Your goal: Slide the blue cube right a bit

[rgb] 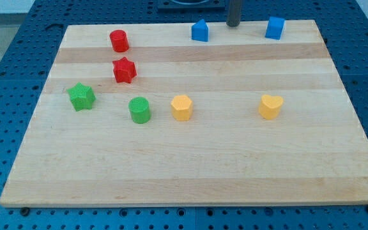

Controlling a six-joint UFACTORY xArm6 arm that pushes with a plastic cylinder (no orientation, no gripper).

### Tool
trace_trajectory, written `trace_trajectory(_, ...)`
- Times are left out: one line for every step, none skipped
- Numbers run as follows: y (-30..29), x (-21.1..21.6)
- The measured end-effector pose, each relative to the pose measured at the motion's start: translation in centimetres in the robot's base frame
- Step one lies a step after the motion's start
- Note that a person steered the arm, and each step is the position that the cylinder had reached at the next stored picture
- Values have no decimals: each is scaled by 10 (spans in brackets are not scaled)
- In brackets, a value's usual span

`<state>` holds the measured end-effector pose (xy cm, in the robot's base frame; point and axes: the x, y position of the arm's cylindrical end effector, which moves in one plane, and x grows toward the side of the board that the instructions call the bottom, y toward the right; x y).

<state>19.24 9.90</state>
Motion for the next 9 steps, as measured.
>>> trace_trajectory(18, 0)
trace_trajectory(24, 0)
trace_trajectory(24, 23)
trace_trajectory(24, 30)
trace_trajectory(39, 33)
trace_trajectory(42, 33)
trace_trajectory(58, 33)
trace_trajectory(74, 33)
trace_trajectory(88, 35)
